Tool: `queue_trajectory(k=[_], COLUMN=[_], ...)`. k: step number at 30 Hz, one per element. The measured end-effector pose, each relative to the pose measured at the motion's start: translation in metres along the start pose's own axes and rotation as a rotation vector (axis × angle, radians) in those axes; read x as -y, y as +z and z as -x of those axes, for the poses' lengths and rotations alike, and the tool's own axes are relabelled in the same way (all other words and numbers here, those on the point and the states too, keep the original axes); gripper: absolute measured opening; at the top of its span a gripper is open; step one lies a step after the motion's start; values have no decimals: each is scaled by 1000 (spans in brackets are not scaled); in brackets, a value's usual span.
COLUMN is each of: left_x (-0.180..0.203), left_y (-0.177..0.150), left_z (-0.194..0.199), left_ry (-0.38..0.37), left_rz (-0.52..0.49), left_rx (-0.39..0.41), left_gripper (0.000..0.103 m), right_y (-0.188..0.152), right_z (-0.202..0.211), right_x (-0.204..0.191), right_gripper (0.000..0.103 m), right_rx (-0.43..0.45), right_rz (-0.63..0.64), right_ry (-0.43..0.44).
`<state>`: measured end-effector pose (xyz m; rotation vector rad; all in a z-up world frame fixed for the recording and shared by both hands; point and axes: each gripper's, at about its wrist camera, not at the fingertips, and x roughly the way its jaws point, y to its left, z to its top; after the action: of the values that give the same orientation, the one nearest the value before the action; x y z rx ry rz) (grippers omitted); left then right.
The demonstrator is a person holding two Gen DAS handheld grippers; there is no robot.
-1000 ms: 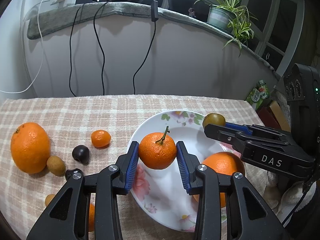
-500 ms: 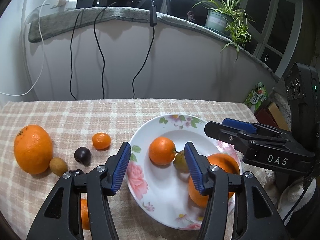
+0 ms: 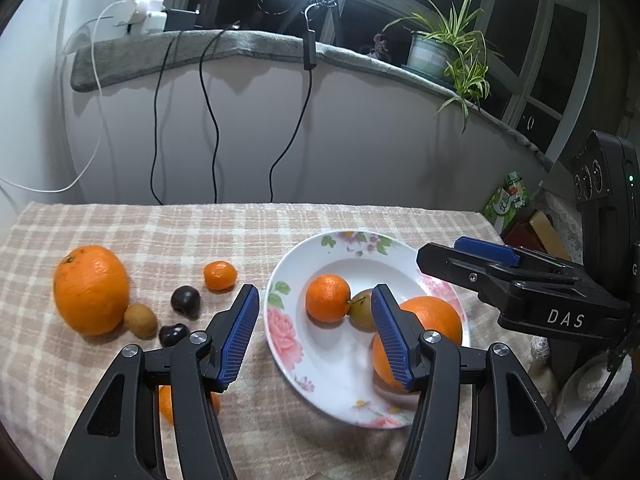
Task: Organize fruits
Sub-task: 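Open both grippers to drop the fruits into the plate, then move both grippers back toward the remaining loose fruits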
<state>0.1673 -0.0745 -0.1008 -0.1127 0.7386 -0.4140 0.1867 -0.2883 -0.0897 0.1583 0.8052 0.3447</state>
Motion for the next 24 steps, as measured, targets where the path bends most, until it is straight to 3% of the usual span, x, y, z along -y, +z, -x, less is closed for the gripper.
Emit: queue_trajectory(k=[24], left_x=[-55], left_y=[-34], left_z=[65], left_ry=[84], left_rz=[76], left_rx=[44], left_gripper=[58], right_y=[-19], right_z=[25], right_x=[-69], right_gripper=[80], right_rx=[2], right_rz=[103], right_ry=[63])
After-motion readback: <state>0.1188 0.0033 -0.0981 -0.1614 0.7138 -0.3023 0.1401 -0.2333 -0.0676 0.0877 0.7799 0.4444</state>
